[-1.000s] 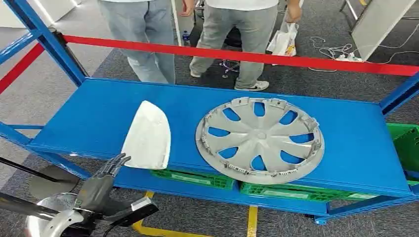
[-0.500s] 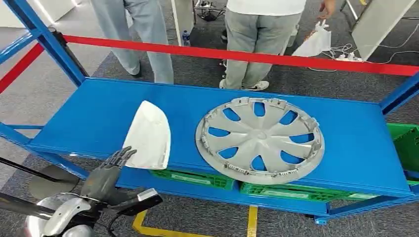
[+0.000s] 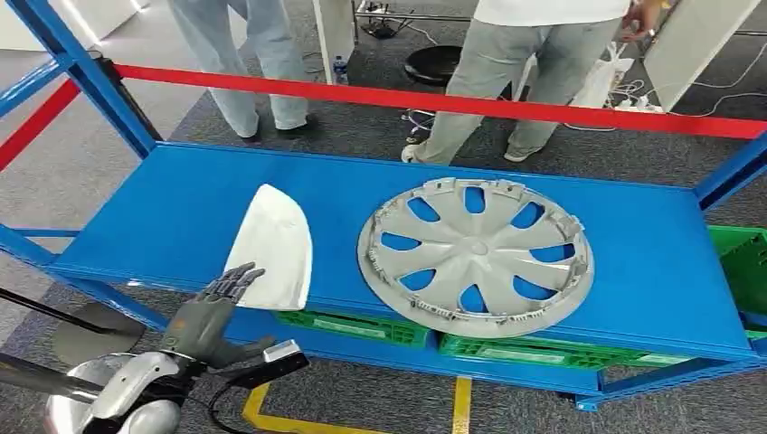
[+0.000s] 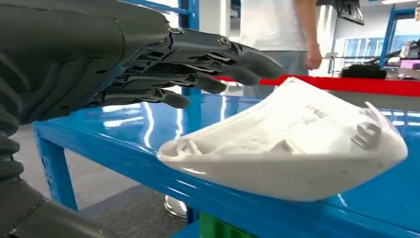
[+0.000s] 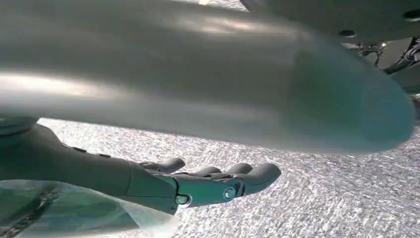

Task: Take the parts from the cabinet and place them on the table.

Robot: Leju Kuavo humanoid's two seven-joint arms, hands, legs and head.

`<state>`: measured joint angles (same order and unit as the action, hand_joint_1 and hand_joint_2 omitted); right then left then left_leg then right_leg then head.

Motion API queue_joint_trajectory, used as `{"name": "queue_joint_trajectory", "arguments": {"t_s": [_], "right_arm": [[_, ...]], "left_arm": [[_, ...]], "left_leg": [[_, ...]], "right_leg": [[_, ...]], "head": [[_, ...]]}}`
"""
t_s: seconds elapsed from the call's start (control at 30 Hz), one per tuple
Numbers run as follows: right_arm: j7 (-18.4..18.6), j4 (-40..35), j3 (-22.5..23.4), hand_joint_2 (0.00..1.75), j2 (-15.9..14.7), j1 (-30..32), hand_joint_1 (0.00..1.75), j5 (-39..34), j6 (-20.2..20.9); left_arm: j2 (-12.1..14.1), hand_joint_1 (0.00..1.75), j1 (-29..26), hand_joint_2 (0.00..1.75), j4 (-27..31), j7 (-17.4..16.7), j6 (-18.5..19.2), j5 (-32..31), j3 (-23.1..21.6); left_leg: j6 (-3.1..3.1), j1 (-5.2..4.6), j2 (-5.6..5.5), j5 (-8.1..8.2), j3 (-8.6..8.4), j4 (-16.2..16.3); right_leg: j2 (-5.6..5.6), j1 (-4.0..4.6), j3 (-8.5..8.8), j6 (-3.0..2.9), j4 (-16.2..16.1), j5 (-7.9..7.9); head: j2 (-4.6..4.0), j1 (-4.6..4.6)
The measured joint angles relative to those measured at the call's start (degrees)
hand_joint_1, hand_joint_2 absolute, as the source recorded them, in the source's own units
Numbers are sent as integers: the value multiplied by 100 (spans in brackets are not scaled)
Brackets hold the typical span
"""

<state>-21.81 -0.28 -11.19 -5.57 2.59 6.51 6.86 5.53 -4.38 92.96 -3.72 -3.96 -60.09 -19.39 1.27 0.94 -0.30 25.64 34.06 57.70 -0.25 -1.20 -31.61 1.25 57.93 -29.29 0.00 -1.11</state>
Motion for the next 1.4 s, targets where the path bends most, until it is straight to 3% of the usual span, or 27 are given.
{"name": "queue_joint_trajectory", "arguments": {"t_s": [1.3, 1.33, 1.37, 1.4], "right_arm": [[-28, -7, -90, 0, -33, -47, 0, -112, 81], [-17, -11, -90, 0, -33, -47, 0, -120, 83], [-4, -13, -90, 0, -33, -47, 0, -129, 85], [0, -20, -90, 0, -33, -45, 0, -140, 85]], "left_arm": [[-123, 0, 326, 175, -792, 11, 304, -348, -68], [-127, 7, 350, 175, -824, 9, 310, -354, -70], [-127, 54, 372, 175, -851, 2, 310, -369, -70], [-129, 150, 393, 175, -879, -4, 313, -382, -72]], "left_leg": [[0, 0, 0, 0, 0, 0], [0, 0, 0, 0, 0, 0], [0, 0, 0, 0, 0, 0], [0, 0, 0, 0, 0, 0]], "right_leg": [[0, 0, 0, 0, 0, 0], [0, 0, 0, 0, 0, 0], [0, 0, 0, 0, 0, 0], [0, 0, 0, 0, 0, 0]], "head": [[0, 0], [0, 0], [0, 0], [0, 0]]}}
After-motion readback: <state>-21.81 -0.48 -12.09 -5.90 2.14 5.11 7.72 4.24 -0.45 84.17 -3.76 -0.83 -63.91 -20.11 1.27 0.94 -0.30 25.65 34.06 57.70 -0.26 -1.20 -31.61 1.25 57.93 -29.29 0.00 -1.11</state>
